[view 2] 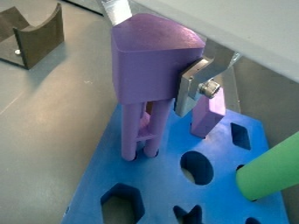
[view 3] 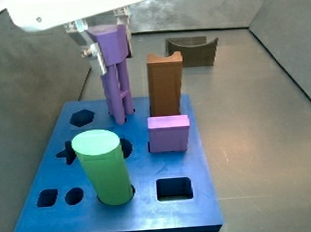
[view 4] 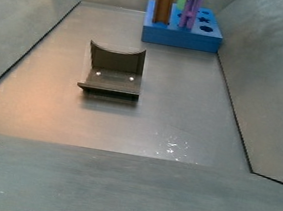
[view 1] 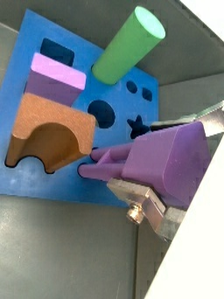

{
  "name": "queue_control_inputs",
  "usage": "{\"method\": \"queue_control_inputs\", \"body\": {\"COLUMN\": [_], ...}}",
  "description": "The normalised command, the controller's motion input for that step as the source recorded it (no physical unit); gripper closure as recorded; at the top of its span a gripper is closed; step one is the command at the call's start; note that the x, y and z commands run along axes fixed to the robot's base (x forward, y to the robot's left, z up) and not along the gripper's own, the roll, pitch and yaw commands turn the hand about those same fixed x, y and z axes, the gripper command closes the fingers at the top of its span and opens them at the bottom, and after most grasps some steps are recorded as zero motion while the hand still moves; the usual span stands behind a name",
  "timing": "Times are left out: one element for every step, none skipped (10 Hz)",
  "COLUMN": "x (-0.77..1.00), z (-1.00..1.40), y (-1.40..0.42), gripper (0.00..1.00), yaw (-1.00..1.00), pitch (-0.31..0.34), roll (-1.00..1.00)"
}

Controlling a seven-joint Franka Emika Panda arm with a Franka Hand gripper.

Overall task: Pick up the 3 prong object. Move up. Place the 3 prong object on the fixture. Regrasp the 3 prong object. Move to above the board. Insert the 3 prong object.
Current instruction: Insert the 3 prong object.

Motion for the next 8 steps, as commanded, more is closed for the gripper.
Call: {"method": "queue_control_inputs", "body": {"x": [-0.15, -0.17, -0.19, -0.23, -0.23, -0.07, 0.00, 0.00], "z": [-0.98, -1.00, -1.00, -1.00, -1.00, -0.76, 0.00, 0.00], "y": [0.01, 0.03, 0.00, 0.05, 0.04, -0.12, 0.00, 0.00], "gripper": [1.00, 1.00, 1.00, 1.00, 1.00, 1.00, 1.00, 1.00], "yaw": [0.59, 0.65, 0.64, 0.73, 0.80, 0.73, 0.00, 0.00], "pitch": [-0.107, -0.074, -0.051, -0.031, -0.050, -0.194, 0.000, 0.000], "roll": [0.04, 0.06, 0.06, 0.07, 0.06, 0.10, -0.01, 0.00]}}
